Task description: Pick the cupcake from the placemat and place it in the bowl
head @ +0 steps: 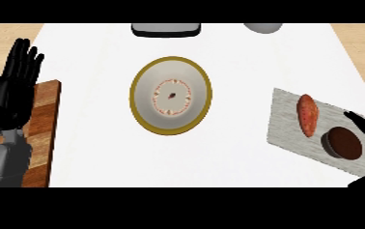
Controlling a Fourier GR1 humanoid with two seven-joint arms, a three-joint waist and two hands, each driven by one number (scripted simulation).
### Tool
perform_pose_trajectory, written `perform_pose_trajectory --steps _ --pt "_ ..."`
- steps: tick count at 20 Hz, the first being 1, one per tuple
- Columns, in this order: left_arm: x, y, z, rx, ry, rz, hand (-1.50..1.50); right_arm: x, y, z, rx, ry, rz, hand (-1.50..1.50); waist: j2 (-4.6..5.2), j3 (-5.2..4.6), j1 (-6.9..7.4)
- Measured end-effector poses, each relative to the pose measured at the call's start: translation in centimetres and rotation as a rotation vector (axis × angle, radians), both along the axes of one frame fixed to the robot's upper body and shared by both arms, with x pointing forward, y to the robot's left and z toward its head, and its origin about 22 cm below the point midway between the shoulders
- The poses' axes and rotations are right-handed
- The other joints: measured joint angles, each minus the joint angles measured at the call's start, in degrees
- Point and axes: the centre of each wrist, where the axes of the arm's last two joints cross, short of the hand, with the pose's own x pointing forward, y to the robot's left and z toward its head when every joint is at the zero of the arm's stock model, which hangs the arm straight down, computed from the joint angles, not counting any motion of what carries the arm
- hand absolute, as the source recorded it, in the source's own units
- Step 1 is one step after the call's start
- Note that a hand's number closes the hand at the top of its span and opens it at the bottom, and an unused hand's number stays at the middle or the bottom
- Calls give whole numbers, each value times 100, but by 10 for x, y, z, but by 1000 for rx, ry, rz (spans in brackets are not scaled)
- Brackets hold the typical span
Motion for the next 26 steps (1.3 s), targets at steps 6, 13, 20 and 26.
perform_pose_trajectory --steps 6,13,20,26 --pt "1 0 2 0 2 -1 0 12 -2 -15 -9 24 0 -150 -1 -3 8" --pt "3 -7 3 -3 -2 -1 0 18 1 -39 -6 55 -27 -150 -1 -2 3" --pt "3 -6 4 -5 1 -4 0 17 -9 -56 -20 85 -64 150 -1 -2 4" --pt "3 -3 9 0 -7 0 0 21 -15 -62 -41 -12 -23 150 -15 -34 6"
